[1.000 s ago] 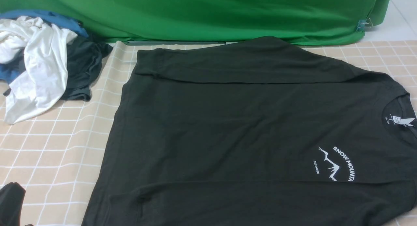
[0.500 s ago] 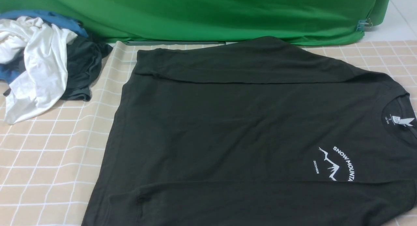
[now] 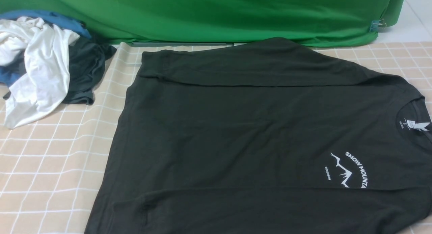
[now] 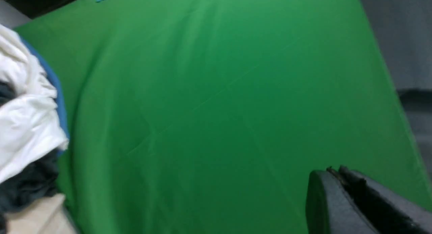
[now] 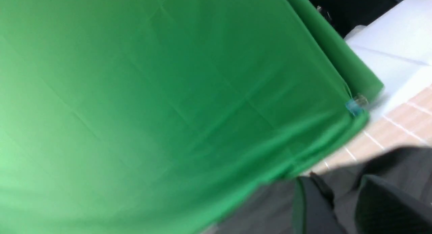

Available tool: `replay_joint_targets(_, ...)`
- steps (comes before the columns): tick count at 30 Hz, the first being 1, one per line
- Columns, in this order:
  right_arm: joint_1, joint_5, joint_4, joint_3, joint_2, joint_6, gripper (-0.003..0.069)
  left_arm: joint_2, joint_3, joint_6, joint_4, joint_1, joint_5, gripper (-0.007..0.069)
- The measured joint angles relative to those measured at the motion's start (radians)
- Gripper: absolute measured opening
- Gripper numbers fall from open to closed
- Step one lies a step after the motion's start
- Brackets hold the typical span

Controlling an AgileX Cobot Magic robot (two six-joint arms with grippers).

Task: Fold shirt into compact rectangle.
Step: 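Grasp the left edge of the dark T-shirt lying flat on the table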

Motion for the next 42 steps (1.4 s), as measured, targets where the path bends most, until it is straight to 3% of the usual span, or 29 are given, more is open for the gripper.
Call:
replay_joint_targets(4, 0.02, -0.015, -0.033, -0.091, 0.0, -0.039, 0.0139, -0.001, -0.016, -0.034, 0.044, 0.0, -0.137, 0.0013)
replay_joint_targets(6, 0.043, 0.085, -0.08, -0.25, 0.027, -0.101, 0.0058, -0.001, -0.098, -0.044, 0.083, 0.0, -0.079, 0.0013)
replay_joint_targets(9, 0.067, 0.237, -0.107, -0.437, 0.11, -0.184, 0.0038, 0.025, -0.226, -0.044, 0.146, 0.0, 0.073, 0.0013)
replay_joint_targets(11, 0.088, 0.455, -0.117, -0.628, 0.258, -0.257, 0.0038, 0.113, -0.38, -0.044, 0.219, 0.0, 0.315, 0.0013)
replay_joint_targets(12, 0.091, 0.489, -0.118, -0.657, 0.287, -0.268, 0.0038, 0.132, -0.392, -0.044, 0.226, 0.0, 0.338, 0.0013)
replay_joint_targets(14, 0.103, 0.702, -0.118, -0.817, 0.474, -0.327, 0.0038, 0.279, -0.545, -0.021, 0.246, 0.0, 0.649, 0.0013)
replay_joint_targets(18, 0.108, 1.045, -0.079, -0.995, 0.719, -0.458, 0.0038, 0.585, -0.727, 0.2, 0.203, 0.0, 1.107, 0.0013)
replay_joint_targets(21, 0.108, 1.157, -0.023, -1.017, 0.823, -0.538, 0.0038, 0.754, -0.776, 0.347, 0.129, 0.0, 1.283, 0.0013)
replay_joint_targets(25, 0.108, 1.197, 0.053, -0.976, 0.881, -0.6, 0.0038, 0.987, -0.78, 0.457, 0.079, -0.002, 1.315, 0.0011)
replay_joint_targets(29, 0.108, 1.164, 0.087, -0.896, 0.883, -0.616, 0.0038, 1.145, -0.78, 0.463, 0.093, -0.077, 1.292, 0.0011)
replay_joint_targets(36, 0.108, 1.107, 0.099, -0.785, 0.883, -0.617, 0.0038, 1.327, -0.78, 0.229, 0.402, -0.365, 1.262, 0.0011)
replay_joint_targets(42, 0.108, 1.074, 0.103, -0.757, 0.883, -0.617, 0.0038, 1.434, -0.78, 0.154, 0.482, -0.389, 1.241, 0.0034)
